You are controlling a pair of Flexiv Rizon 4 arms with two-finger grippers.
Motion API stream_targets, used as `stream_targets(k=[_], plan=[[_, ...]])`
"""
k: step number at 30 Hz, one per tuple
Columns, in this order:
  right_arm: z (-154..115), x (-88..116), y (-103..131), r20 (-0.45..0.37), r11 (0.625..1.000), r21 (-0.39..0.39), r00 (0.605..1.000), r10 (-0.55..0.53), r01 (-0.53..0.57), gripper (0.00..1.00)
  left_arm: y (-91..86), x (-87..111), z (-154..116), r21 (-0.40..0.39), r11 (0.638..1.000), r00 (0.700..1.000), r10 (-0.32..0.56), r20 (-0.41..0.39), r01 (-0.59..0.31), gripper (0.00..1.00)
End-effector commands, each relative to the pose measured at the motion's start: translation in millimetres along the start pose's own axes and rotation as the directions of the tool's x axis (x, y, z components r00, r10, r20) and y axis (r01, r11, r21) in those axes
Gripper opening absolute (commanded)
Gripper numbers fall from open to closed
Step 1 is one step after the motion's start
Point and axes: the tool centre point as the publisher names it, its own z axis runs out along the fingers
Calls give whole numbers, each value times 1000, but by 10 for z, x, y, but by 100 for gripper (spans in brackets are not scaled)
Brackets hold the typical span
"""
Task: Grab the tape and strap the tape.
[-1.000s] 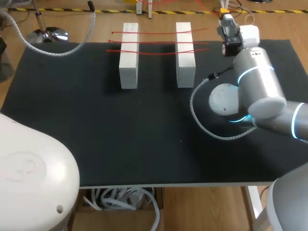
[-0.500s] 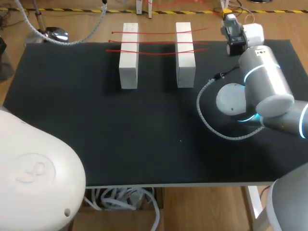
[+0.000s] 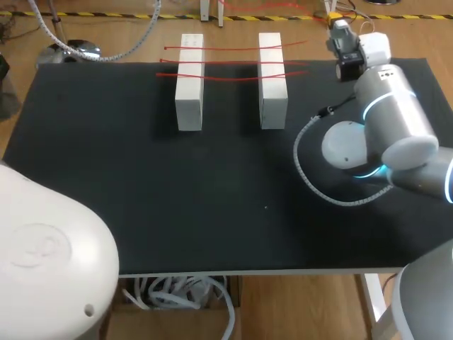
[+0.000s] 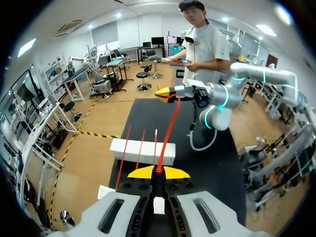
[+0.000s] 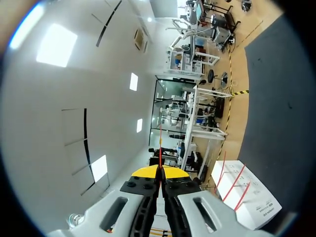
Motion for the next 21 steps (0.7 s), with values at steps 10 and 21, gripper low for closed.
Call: stream_targets(k=[10,21], plan=[[4,35,0,-7,999,35,1000,9,-9,0,-81,-31,7,-102,995,999,9,-49,-14,0],[4,35,0,-7,999,35,1000,9,-9,0,-189,-28,70,-252,964,994,70,-79,-87,0]])
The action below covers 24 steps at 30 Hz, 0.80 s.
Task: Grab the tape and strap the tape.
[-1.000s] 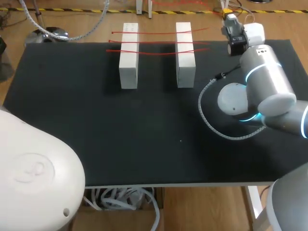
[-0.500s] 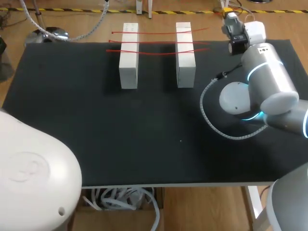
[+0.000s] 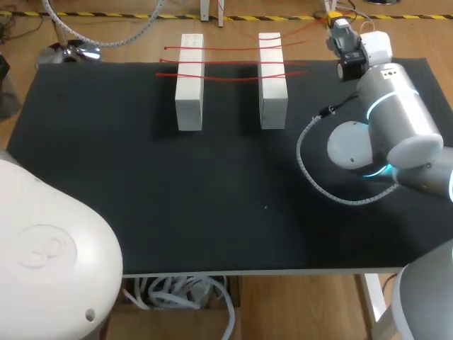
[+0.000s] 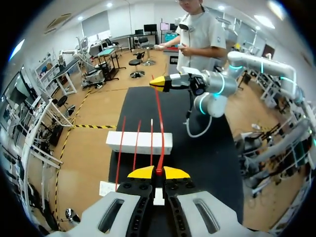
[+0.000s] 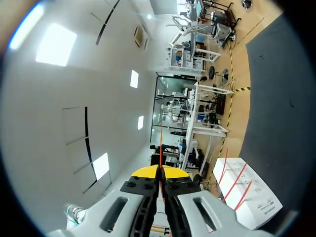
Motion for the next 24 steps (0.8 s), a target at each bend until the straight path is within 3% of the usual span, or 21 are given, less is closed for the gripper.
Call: stream_targets(k=[1,15,24], plan=[[0,12,20,3,1000,6,1000,-1,1,0,-170,-32,16,-131,991,999,18,-26,-22,0],[0,12,20,3,1000,6,1000,-1,1,0,-216,-37,41,-148,988,999,36,-38,-41,0],[0,12,20,3,1000,6,1000,-1,1,0,-202,-86,312,-158,986,994,37,-101,-52,0]])
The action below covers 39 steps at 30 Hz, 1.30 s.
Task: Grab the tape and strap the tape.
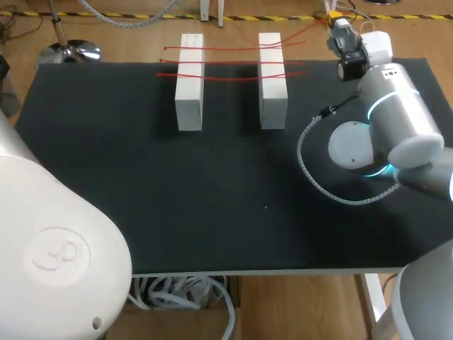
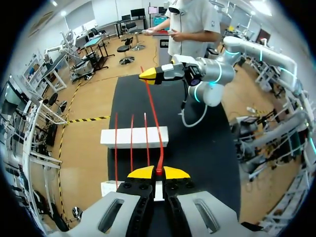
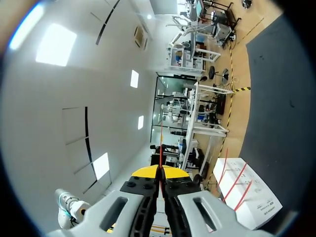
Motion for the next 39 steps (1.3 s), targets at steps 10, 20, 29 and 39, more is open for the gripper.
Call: stream_targets(k=[10,20,29,39], plan=[[3,13,14,3,1000,4,1000,-1,1,0,-120,-183,239,-38,999,999,-22,-29,21,0],[3,13,14,3,1000,4,1000,-1,1,0,-133,-189,245,-46,999,999,-22,-29,21,0],[3,13,14,3,1000,4,1000,-1,1,0,-235,-201,281,-104,994,998,-41,-52,35,0],[3,13,14,3,1000,4,1000,-1,1,0,-300,-253,399,-114,993,998,-42,-52,36,0]])
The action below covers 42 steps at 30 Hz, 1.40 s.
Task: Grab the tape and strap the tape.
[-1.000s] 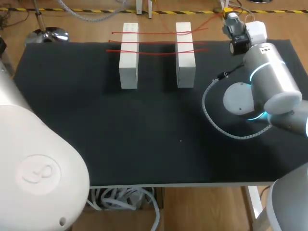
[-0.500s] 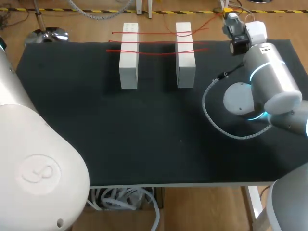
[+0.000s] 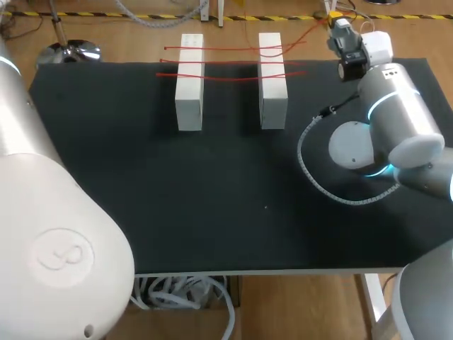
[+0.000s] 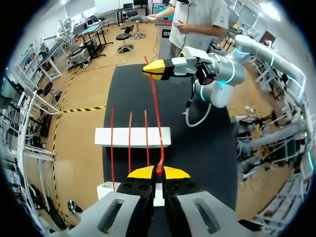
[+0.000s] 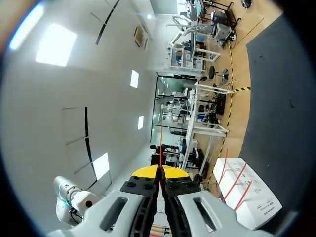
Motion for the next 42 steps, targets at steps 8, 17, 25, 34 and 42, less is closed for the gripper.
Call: stream_targets(k=[8,17,25,34,42], plan=[[4,12,10,3,1000,3,1000,-1,1,0,-112,-79,11,-6,1000,1000,7,-8,-7,0],[4,12,10,3,1000,3,1000,-1,1,0,-112,-79,11,-6,1000,1000,7,-8,-7,0],[71,62,99,105,938,34,933,-345,344,0,-112,-79,11,-6,1000,1000,7,-8,-7,0],[119,268,73,-6,677,224,696,-719,701,0,-112,-79,11,-6,1000,1000,7,-8,-7,0],[109,169,107,-131,405,286,454,-881,868,0,-112,-79,11,-6,1000,1000,7,-8,-7,0]])
